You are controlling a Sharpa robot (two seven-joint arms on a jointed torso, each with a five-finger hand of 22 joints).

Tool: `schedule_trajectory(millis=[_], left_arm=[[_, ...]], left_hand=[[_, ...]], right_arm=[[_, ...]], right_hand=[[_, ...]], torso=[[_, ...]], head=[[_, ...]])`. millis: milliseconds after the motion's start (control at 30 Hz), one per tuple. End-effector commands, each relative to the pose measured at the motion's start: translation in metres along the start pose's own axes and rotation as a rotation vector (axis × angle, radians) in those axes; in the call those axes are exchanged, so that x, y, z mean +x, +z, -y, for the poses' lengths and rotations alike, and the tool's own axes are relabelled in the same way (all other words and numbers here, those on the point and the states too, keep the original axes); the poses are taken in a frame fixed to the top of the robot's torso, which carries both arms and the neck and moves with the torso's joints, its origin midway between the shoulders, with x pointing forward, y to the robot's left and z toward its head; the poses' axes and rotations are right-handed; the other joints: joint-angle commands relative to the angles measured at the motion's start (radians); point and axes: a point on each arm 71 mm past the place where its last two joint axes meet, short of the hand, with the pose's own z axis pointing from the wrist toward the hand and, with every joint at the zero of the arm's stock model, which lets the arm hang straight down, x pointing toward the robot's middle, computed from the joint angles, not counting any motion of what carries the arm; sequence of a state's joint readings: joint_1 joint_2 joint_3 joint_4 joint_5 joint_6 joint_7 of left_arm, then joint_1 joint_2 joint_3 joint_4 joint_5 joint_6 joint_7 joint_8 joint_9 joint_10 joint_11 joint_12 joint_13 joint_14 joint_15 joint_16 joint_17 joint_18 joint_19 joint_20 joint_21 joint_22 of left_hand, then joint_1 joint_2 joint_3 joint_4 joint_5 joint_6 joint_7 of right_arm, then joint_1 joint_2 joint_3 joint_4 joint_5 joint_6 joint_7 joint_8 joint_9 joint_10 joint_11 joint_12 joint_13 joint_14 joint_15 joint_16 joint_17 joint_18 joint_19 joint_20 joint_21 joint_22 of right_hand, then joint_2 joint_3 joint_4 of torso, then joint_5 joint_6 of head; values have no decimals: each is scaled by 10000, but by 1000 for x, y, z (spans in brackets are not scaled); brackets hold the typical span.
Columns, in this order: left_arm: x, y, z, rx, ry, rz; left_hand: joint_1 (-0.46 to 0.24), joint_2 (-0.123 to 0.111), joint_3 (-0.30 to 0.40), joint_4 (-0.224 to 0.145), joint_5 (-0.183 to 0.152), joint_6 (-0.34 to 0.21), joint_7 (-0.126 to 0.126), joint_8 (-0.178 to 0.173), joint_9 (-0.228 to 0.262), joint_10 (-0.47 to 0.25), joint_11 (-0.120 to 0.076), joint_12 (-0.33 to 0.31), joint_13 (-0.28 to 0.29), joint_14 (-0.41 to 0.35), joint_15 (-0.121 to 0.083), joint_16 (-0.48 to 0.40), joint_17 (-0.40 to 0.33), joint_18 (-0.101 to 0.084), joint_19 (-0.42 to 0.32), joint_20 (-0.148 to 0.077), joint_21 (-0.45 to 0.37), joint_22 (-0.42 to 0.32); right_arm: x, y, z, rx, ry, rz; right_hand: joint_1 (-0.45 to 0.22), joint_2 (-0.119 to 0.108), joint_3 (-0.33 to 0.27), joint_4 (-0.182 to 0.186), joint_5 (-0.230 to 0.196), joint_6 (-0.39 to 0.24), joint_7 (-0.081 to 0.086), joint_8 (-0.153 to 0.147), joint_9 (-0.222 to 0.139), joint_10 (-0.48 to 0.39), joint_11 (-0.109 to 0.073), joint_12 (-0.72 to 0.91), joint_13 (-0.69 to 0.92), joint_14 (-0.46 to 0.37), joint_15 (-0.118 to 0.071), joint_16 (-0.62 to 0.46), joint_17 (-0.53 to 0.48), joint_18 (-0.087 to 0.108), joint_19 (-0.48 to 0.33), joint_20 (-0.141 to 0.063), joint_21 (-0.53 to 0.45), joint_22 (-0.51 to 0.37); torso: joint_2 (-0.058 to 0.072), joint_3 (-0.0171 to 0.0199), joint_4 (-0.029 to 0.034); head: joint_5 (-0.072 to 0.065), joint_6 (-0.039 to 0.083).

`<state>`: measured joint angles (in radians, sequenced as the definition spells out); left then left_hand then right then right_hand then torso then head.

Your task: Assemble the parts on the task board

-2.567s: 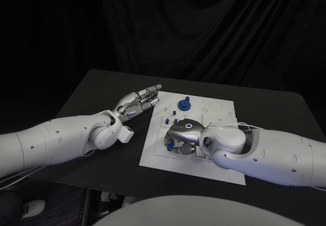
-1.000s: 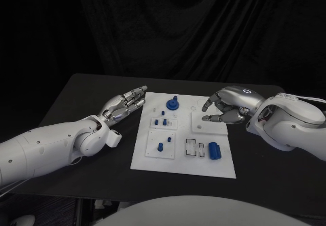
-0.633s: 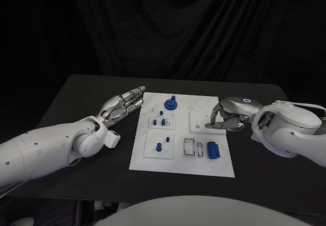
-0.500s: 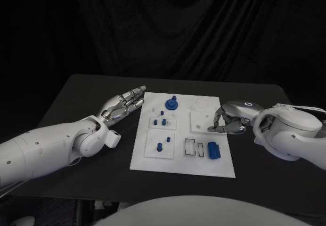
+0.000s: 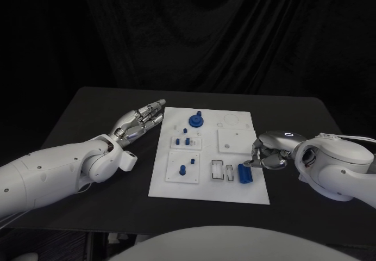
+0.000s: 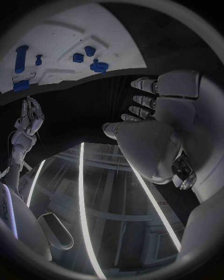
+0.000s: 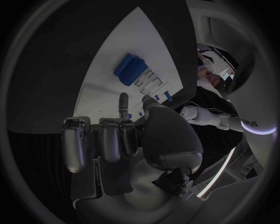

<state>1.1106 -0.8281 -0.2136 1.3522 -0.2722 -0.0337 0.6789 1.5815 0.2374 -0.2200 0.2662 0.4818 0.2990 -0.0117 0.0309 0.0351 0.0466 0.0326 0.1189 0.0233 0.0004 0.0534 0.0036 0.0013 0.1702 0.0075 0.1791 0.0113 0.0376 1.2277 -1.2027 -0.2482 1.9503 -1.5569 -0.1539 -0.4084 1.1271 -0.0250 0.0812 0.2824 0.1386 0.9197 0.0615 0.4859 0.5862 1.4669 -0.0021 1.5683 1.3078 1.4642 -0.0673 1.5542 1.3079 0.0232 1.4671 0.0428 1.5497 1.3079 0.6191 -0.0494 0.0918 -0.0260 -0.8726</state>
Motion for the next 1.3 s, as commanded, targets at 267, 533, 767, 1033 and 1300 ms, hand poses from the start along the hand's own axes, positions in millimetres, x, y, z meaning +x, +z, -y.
schedule_trajectory(millis=[267,533,767,1033,1300], left_arm=[[1,0,5,849,-96,-13],[0,-1,5,812,-102,-6],[0,-1,4,761,-126,-29],[1,-1,4,720,-167,-76],[1,-2,4,684,-187,-94]], left_hand=[[137,19,95,5,87,9,47,42,6,14,29,52,6,-4,-22,-36,-13,109,14,-26,-23,-4],[153,26,111,-3,102,5,46,41,5,13,33,54,6,-4,-8,-36,-13,109,14,-22,-24,-7],[161,25,119,-7,111,3,47,40,5,11,34,51,5,-4,4,-36,-13,108,15,-19,-23,-3],[176,25,132,-15,124,0,58,40,4,10,34,51,5,-4,24,-36,-13,107,17,-11,-21,3],[197,22,152,-27,134,40,95,46,9,7,21,49,5,-4,54,-36,-13,105,18,5,-20,3]], right_arm=[[13,-5,-1,531,-174,-333],[24,-3,-4,505,-142,-598],[29,0,-6,464,-131,-691],[31,4,-8,501,-193,-793],[36,7,-10,504,-240,-957]], right_hand=[[-228,63,-22,52,-81,84,-82,121,157,1039,-126,25,2630,988,-114,-12,2240,-188,962,-93,55,2573],[-244,52,-28,39,-128,85,-87,120,180,1039,-134,25,2630,977,-123,-38,2183,-177,943,-101,16,2558],[-189,20,-13,-17,-187,77,-99,115,222,1039,-147,25,2630,966,-134,-61,2131,-158,910,-113,-48,2534],[-24,-7,48,-129,-117,68,-111,101,293,1039,-160,25,2630,946,-149,-104,2038,-139,875,-130,-115,2509],[15,-3,69,-152,-99,20,-97,55,300,1039,-153,25,2630,924,-150,-153,1935,-114,830,-133,-202,2476]], torso=[[18,-3,-1],[20,-2,-8],[32,13,-1],[31,13,-9],[23,7,-18]], head=[[-185,0],[-346,0],[-553,0],[-812,0],[-903,0]])
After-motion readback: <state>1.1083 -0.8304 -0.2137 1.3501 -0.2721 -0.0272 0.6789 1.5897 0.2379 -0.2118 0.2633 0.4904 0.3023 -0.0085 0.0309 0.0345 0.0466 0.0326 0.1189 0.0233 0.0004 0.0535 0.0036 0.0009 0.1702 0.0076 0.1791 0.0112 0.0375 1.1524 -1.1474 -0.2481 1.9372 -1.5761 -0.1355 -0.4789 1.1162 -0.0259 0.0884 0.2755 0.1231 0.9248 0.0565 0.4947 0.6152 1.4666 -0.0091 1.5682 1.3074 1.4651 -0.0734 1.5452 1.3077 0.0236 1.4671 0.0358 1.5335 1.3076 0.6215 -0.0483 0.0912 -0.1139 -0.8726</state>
